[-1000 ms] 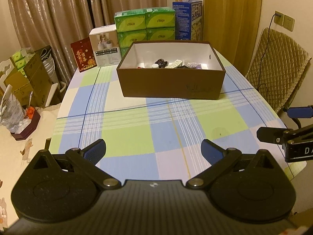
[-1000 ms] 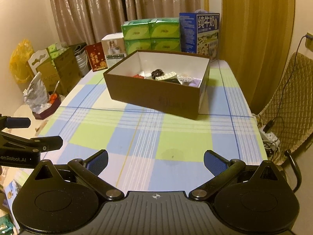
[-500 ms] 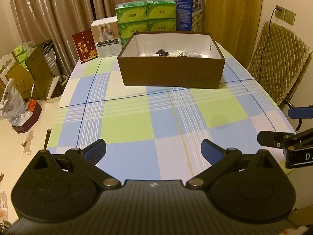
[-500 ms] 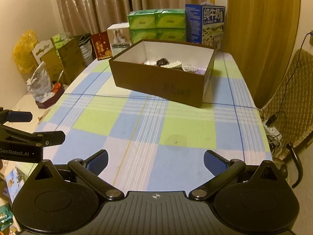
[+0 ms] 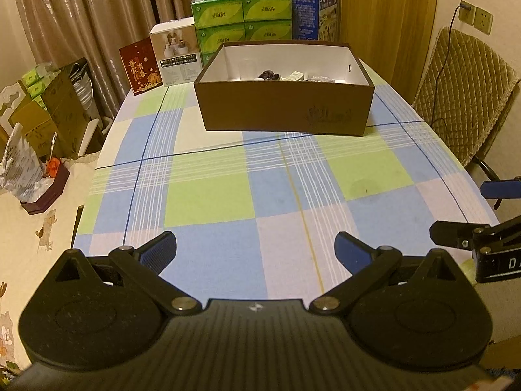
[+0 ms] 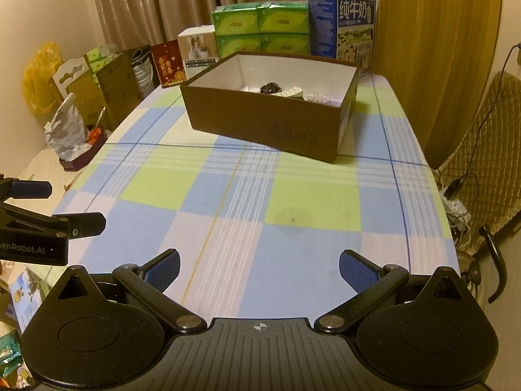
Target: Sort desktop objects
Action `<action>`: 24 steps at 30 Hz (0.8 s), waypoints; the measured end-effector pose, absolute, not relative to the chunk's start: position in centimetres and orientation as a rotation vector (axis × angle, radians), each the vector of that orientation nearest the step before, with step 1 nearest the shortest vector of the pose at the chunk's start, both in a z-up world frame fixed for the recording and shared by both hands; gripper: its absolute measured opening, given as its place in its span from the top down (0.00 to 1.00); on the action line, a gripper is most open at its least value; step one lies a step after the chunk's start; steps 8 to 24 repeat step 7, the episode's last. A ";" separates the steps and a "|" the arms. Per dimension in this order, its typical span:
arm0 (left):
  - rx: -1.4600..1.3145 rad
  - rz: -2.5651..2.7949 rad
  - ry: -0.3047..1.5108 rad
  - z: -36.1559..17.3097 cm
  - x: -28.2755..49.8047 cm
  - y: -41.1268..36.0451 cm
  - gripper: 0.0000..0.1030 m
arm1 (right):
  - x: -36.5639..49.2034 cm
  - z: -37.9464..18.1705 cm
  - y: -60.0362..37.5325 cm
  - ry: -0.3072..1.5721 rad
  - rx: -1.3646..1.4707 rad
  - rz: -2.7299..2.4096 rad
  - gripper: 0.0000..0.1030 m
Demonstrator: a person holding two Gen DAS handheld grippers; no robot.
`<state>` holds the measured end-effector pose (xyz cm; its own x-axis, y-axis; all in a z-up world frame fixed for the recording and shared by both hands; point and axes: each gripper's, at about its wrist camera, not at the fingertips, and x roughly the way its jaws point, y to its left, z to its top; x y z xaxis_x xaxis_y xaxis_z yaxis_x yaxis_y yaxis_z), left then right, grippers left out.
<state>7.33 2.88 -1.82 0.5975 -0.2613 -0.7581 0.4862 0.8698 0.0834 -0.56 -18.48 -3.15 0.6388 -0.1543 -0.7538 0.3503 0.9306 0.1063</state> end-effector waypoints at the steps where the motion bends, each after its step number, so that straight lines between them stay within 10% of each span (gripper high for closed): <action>1: 0.295 -0.442 0.824 -1.9 7.4 2.8 0.01 | -0.5 -3.2 -18.5 0.833 0.255 -0.291 0.02; 24: 0.299 -0.440 0.825 -1.9 7.7 2.6 0.01 | -0.2 -3.3 -18.8 0.838 0.263 -0.294 0.02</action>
